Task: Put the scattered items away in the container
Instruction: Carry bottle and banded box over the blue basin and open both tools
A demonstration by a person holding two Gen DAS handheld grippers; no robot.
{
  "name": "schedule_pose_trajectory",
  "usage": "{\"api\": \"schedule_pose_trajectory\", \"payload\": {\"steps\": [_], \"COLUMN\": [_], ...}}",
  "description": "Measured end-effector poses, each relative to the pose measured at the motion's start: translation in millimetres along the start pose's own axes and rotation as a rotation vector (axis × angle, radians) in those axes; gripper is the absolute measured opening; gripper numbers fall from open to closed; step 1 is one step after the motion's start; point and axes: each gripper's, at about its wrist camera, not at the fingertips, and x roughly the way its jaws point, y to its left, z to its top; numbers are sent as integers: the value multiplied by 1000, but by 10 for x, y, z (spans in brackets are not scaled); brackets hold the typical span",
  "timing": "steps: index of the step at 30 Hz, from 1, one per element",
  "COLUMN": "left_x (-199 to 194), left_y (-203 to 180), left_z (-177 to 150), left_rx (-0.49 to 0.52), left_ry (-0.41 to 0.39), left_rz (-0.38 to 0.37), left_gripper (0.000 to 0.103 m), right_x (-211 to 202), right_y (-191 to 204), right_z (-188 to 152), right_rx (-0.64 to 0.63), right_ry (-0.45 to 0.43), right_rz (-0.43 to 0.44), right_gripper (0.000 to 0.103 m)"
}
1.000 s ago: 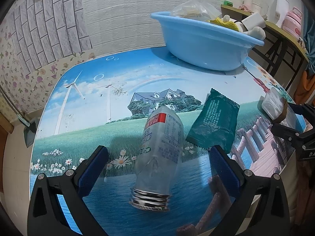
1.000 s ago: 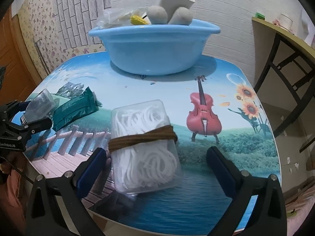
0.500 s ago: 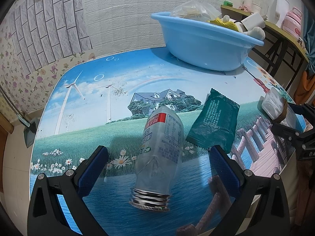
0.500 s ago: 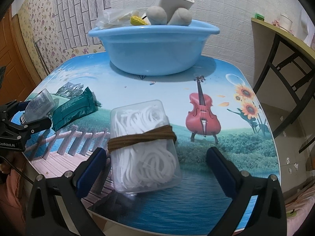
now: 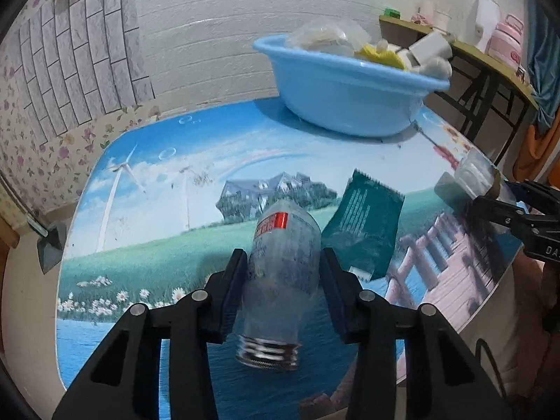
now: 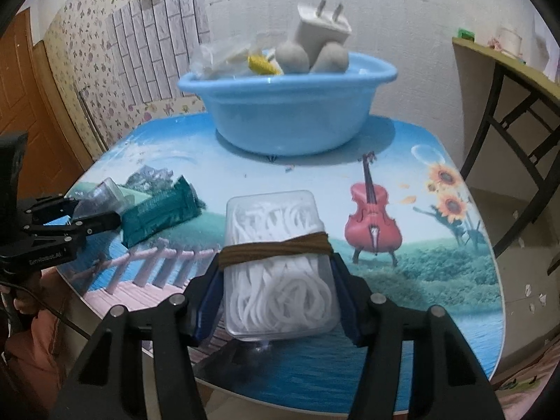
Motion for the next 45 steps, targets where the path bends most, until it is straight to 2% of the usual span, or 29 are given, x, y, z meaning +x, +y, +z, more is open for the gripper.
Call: {"api": "schedule_pose_trajectory", "payload": {"steps": [8,20,23,28,31,36,41,43,45], "left_x": [-314,-489,-490,-589,-510,-251,65,172,263], "left_y": [-67,-135,-173,-284,-344,-493,-624,-626,-569], "left_z": [329,601,739,1105,1381,1771,2153,2232,2241], "left_rx": [-22,-28,-19,11,33,78,124,144,152], "left_ry": [-112,-184,-186,-262,-282,-298,-301,-297,-266], "left_rz": [-29,-54,-71,-110,-131,-152,-197,-155,-165], "left_gripper": [39,38,38,38,38,38,37,41,53], "right_x": [-290,-339,-374,-586,-655,-550,-193,9,163], "right_y": [3,10,-21,-81,-135,-246,-346,-375,-426], "right_z": [241,321,362,658,882,1253,1665,1825,1896], "right_rx": [15,34,40,35,36,28,15,1,-1], "right_ry": [-106,-128,-141,-221,-251,-269,-243,-212,-174], "right_rz": [37,68,66,75,89,75,131,144,165], "right_gripper": [56,56,56,56,56,56,57,57,59]}}
